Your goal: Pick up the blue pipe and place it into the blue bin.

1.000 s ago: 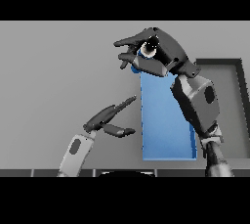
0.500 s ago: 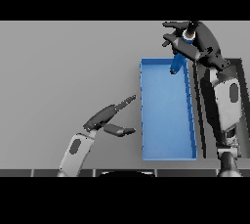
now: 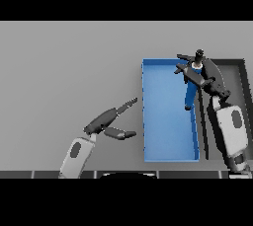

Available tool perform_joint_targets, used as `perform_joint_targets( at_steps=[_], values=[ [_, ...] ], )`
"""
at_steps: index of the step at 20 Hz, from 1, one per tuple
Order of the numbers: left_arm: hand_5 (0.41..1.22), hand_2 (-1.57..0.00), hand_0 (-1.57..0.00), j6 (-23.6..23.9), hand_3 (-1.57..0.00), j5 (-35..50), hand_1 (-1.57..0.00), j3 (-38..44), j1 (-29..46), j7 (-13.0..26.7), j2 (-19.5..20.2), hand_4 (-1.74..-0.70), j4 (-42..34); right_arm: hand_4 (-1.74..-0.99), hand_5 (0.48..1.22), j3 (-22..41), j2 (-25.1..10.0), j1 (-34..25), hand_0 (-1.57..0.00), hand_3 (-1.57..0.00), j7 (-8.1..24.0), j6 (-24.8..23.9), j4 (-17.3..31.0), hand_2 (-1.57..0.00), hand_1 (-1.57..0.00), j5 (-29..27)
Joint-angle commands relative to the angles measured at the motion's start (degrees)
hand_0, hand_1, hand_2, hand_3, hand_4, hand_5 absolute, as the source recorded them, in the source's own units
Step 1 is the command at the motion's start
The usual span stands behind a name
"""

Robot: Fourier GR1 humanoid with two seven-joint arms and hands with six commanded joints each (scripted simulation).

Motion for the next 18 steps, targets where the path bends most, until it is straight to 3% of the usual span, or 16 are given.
perform_joint_targets(
  at_steps=[1,3,4,8,9,10,12,14,17,18],
  values=[
    [0.425,0.00,0.00,-0.2,0.00,0.1,0.00,0.0,-0.1,0.1,0.1,-0.88,0.1,-1.741,1.221,2.5,-2.0,1.4,-1.57,-1.57,0.0,-2.9,-0.3,-1.57,-1.57,0.3],
    [0.422,0.00,0.00,0.0,0.00,-0.3,0.00,-0.3,0.4,-0.5,0.2,-0.89,-0.1,-1.741,1.221,6.4,-5.0,3.6,-1.57,-1.52,0.0,-8.1,-0.1,-1.57,-1.57,-1.4],
    [0.420,0.00,0.00,0.1,0.00,-0.7,0.00,-0.6,0.4,-0.1,0.2,-0.89,0.1,-1.741,1.221,8.4,-6.4,4.0,-1.57,-1.26,0.0,-9.8,-0.1,-1.57,-1.57,-1.9],
    [0.421,0.00,0.00,0.2,0.00,-0.7,0.00,-0.6,0.2,-0.5,0.0,-0.88,0.0,-1.741,1.221,18.7,-12.3,3.0,-1.57,-0.85,-0.4,-17.7,2.9,-1.57,-1.55,-3.9],
    [0.421,0.00,0.00,0.2,0.00,-0.8,0.00,-0.7,0.5,-0.6,0.2,-0.88,-0.4,-1.678,1.221,20.6,-12.9,1.7,-1.46,-0.79,-0.5,-18.9,4.5,-1.34,-1.34,-4.6],
    [0.422,0.00,0.00,0.3,0.00,-0.8,0.00,-0.5,0.4,-0.6,0.5,-0.88,-0.4,-1.592,1.221,23.4,-14.4,0.5,-1.17,-0.63,-0.6,-20.8,5.3,-1.07,-1.07,-6.4],
    [0.425,0.00,0.00,0.5,0.00,-1.0,0.00,-0.5,0.3,-0.4,0.3,-0.88,-0.4,-1.413,1.221,28.2,-17.5,-1.2,-0.75,-0.40,0.0,-21.1,7.4,-0.68,-0.68,-10.0],
    [0.428,0.00,0.00,0.3,0.00,-0.7,0.00,-0.5,0.5,-0.2,0.5,-0.88,-0.7,-1.275,1.186,33.3,-20.3,-3.2,-0.48,-0.26,0.0,-18.7,9.0,-0.44,-0.44,-12.8],
    [0.429,0.00,0.00,-0.1,0.00,0.0,0.00,-0.6,1.0,0.2,0.5,-0.88,-1.8,-1.142,1.030,44.4,-26.0,-8.7,-0.24,-0.13,0.0,-15.1,9.5,-0.22,-0.22,-16.7],
    [0.428,0.00,0.00,-0.1,0.00,0.0,0.00,-1.0,1.3,0.5,0.2,-0.89,-2.1,-1.110,0.979,46.5,-26.4,-10.4,-0.20,-0.10,0.0,-14.4,10.1,-0.18,-0.18,-17.2]
  ],
)
